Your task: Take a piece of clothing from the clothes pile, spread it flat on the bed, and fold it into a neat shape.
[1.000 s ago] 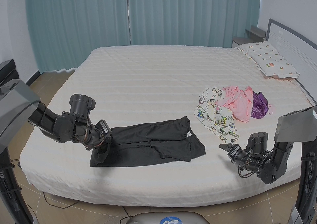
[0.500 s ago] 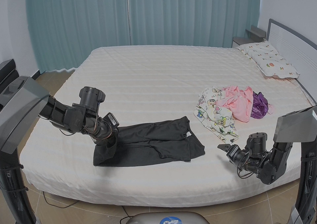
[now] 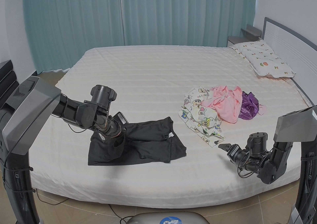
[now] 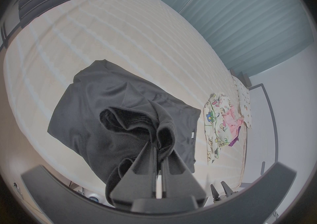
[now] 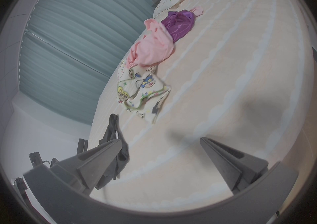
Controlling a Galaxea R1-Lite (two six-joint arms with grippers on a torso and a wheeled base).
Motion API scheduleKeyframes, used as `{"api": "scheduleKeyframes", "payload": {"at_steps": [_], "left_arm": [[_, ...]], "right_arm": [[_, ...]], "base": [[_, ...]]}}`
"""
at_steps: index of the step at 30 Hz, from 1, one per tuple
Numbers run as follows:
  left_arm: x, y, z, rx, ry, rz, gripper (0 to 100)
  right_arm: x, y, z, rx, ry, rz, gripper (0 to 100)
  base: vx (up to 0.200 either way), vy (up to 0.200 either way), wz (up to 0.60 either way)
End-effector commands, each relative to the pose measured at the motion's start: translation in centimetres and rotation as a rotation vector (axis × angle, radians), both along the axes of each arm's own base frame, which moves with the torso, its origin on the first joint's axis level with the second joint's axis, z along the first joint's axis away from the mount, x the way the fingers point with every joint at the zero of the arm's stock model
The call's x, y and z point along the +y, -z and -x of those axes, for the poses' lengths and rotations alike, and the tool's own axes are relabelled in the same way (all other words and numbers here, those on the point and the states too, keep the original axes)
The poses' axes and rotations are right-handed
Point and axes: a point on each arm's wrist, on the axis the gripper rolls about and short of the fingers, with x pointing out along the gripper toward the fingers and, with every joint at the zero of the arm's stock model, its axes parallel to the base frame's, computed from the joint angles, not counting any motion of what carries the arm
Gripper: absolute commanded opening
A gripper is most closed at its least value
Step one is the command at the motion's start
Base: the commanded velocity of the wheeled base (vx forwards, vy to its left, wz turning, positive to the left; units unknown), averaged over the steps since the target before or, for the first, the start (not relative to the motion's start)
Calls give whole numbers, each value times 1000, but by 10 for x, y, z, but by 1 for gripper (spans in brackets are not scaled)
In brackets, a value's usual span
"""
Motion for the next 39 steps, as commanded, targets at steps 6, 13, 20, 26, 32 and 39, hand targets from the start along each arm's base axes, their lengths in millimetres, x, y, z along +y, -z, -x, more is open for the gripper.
{"api": "scheduleKeyframes", "payload": {"at_steps": [6, 13, 20, 26, 32, 39], "left_arm": [[-21, 15, -12, 31, 29, -6, 0], [-30, 27, -23, 11, -7, -49, 0], [-32, 35, -27, 19, -49, -58, 0], [-35, 32, -24, 22, -37, -45, 100], [-35, 11, -21, 9, -60, 56, 100], [2, -20, -11, 17, -91, 165, 100]], "right_arm": [[1, 1, 0, 3, -4, 3, 100], [1, 4, -2, 2, -7, 4, 100], [1, 4, -2, 4, -7, 5, 100], [1, 4, -2, 3, -10, 8, 100], [1, 4, -2, 5, -10, 9, 100], [1, 5, 0, 10, -7, 12, 100]], "base": [[0, -200, 0], [0, -86, 0], [0, 0, 0], [0, 0, 0], [0, 0, 0], [0, 0, 0]]}}
